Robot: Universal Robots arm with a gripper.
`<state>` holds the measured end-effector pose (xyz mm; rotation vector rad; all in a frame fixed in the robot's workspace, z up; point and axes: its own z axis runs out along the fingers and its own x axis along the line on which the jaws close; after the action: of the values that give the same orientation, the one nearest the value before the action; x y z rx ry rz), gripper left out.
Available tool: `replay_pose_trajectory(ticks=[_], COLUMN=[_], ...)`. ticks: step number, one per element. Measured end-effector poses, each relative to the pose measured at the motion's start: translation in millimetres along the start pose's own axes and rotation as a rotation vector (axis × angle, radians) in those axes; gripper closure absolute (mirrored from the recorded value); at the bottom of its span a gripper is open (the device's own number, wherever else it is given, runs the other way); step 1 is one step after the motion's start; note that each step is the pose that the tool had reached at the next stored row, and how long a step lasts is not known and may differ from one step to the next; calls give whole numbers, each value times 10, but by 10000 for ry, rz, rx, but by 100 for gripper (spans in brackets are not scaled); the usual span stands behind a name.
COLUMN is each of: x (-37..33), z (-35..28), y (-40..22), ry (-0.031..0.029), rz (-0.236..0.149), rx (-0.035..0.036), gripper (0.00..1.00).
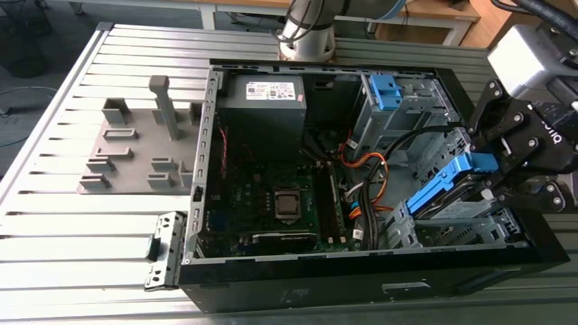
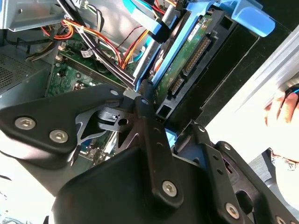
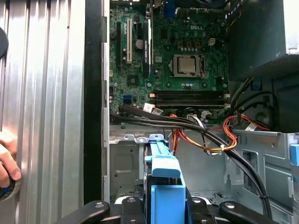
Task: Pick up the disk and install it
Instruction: 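Insert the disk into the insertion slot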
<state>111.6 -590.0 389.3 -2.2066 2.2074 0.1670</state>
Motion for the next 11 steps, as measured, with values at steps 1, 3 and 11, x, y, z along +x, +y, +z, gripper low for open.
replay_pose_trajectory(ticks=[1, 3, 11], x=[1, 2, 4], z=[8, 25, 41], y=[0, -2, -2], ry=[1, -1, 1], rz=[0, 0, 1], rx=[0, 0, 0], gripper=[64, 64, 64])
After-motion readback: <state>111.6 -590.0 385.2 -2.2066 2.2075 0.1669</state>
